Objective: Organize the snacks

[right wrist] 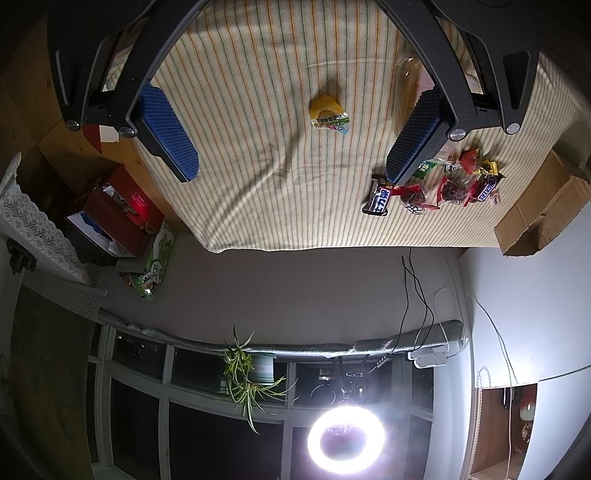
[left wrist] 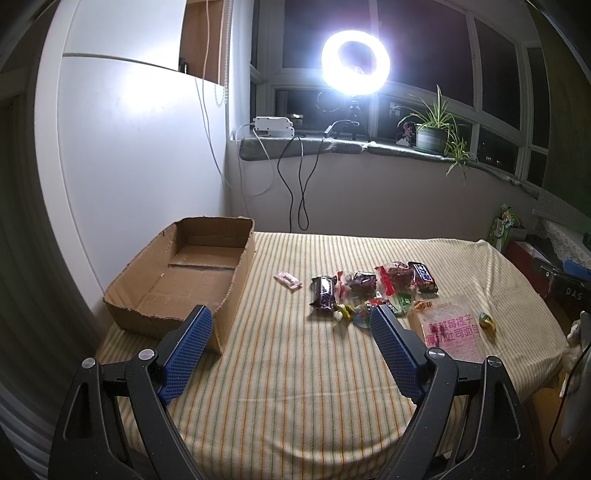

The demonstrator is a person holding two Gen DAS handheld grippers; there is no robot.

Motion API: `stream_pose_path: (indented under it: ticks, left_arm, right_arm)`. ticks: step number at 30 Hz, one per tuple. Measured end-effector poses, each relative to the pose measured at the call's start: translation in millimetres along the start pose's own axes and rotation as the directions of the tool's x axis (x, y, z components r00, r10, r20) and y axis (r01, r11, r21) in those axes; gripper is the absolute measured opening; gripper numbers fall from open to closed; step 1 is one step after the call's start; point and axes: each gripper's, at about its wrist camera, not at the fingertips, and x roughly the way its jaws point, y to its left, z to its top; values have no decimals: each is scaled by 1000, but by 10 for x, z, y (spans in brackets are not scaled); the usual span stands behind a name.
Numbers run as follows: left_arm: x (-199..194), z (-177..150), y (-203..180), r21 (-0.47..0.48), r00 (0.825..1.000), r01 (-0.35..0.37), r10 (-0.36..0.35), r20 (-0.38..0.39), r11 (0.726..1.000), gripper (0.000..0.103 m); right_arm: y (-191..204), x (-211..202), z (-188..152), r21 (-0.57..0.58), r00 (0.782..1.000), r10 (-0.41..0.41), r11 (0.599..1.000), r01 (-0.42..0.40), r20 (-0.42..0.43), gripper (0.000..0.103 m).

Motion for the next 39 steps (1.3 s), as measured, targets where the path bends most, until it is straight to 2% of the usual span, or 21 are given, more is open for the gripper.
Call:
stream_pose_path:
  ticks: [18,24,28,30,33,37,39]
  left_arm:
    - [167,-10,-51,8,998,33,-32,-50,999,88]
    - [329,-70,-106,-6,989,99,-99,-111,995,88]
    - [420,-98,-136,-22,980,139,-141,-138,990,87]
    - [472,-108,-137,-36,974,162,-165,-154,986,83]
    - [544,-117,-149,-55,960,207,-214,-180,977,76]
    - [662,-116,-183,-94,930,282,-296,-216,955,72]
    - [727,-121,-209,-127,906,331,-352,-235,935,66]
  right_arm:
    - [53,168,-38,-12,999,15,1000,-16,-44,103]
    - [118,282,-53,-11,988,110,994,-112,-109,103]
    - [211,354,-124,-23,969,195,979,-200,-155,103]
    - [255,398,-164,-19,954,237,969,-245,-183,103]
    - [309,481,-222,16,922,312,948,-317,-230,98]
    - [353,573,-302,63,877,385,921,-383,-289,91]
    - [399,610,-340,74,856,409,910,-408,-316,89]
